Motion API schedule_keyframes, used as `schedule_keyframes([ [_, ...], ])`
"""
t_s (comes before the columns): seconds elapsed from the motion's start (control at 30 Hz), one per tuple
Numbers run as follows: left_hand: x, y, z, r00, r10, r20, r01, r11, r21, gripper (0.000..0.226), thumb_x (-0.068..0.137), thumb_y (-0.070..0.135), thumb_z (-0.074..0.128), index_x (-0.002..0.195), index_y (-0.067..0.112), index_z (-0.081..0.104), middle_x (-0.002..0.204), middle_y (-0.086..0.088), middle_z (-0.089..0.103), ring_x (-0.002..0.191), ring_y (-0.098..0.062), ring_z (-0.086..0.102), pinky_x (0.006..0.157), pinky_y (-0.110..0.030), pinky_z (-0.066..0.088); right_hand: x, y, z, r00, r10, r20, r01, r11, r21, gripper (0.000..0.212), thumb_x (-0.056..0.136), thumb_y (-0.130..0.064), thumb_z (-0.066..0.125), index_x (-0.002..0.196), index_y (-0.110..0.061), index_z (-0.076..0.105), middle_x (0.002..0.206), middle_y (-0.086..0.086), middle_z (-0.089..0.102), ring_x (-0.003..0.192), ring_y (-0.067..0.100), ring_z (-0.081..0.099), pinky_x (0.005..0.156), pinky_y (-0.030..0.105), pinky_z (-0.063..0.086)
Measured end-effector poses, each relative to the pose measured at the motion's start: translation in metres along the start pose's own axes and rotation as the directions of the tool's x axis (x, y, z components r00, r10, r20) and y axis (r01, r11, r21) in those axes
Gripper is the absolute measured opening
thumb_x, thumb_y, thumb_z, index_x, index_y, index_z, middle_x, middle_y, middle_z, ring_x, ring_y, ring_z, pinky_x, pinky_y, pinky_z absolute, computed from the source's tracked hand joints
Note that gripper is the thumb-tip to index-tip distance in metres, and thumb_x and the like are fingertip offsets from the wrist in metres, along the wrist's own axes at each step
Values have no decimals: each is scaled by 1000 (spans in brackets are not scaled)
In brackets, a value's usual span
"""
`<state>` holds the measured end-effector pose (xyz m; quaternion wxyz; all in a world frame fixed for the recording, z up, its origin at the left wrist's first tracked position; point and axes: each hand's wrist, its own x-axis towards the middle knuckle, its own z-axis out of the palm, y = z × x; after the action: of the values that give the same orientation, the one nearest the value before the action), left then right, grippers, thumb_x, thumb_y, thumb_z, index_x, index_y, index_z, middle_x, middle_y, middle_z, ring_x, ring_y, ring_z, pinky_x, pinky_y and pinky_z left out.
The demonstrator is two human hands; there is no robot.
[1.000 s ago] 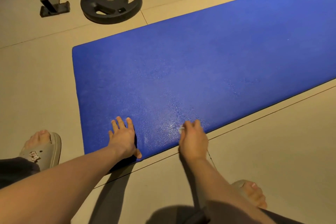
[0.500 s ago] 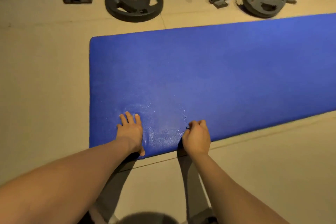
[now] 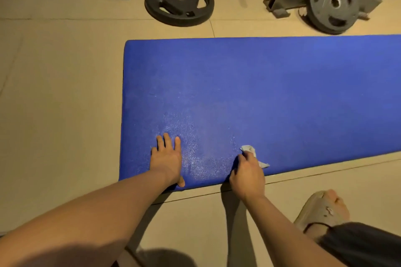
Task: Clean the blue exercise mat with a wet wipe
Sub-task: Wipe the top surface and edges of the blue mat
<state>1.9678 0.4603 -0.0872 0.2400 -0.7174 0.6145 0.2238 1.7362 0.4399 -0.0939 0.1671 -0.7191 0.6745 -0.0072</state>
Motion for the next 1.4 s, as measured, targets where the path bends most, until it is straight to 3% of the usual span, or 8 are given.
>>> schedule_keyframes([
  [0.27,5,0,2,1000,-4,3,4,1000,-14,150,64,71,84,160,12,-15,166,-26,-14,154,-47,-10,123,-56,16,-5,35,2,986,61,-156,-52,997,63,51,86,-10,66,134,-9,50,155,10,40,125,33,50,101,46,50],
  [0.4,5,1,1,1000,-11,15,11,1000,-21,150,64,69,85,160,13,-16,166,-25,-15,154,-47,-11,124,-56,15,8,35,3,948,281,-151,-263,956,130,40,89,-16,64,126,-4,56,130,18,54,113,36,53,92,48,49],
  [0.57,4,5,-2,999,-28,38,28,1000,1,151,64,67,86,160,10,-16,166,-27,-15,153,-49,-10,124,-57,17,20,32,3,931,337,-138,-313,935,168,29,87,-7,63,115,0,63,121,20,55,110,38,51,91,47,46],
  [0.77,5,14,-8,997,-57,49,54,997,60,149,67,64,85,159,6,-15,165,-30,-13,153,-52,-6,124,-56,22,18,-8,17,995,62,-76,-42,969,245,25,89,1,61,112,-9,61,110,-3,53,100,15,50,85,25,45],
  [0.93,6,15,-7,997,-67,47,63,995,78,149,67,65,85,159,5,-17,165,-29,-12,153,-51,-6,123,-54,24,0,-55,44,954,-297,-28,298,954,40,47,84,-14,67,130,-2,60,135,13,56,111,29,54,100,41,48],
  [1.07,5,15,-7,996,-71,50,68,995,67,151,65,66,85,159,6,-17,165,-29,-13,153,-50,-6,123,-54,23,-15,-50,45,922,-363,136,386,887,-254,66,98,-22,52,153,7,29,162,30,19,151,43,19,122,58,17],
  [1.27,4,13,-8,998,-53,43,51,997,57,151,64,67,85,159,8,-15,165,-28,-11,153,-50,-4,123,-53,25,14,30,24,996,-76,-54,58,957,-283,60,96,-30,55,141,9,50,149,28,46,140,41,42,113,60,34],
  [1.4,5,12,-7,998,-51,30,50,997,54,151,63,68,86,159,9,-14,166,-27,-10,153,-49,-3,123,-53,26,38,62,14,995,52,-89,-72,967,-244,58,100,-33,50,139,9,52,153,24,43,143,39,37,115,58,29],
])
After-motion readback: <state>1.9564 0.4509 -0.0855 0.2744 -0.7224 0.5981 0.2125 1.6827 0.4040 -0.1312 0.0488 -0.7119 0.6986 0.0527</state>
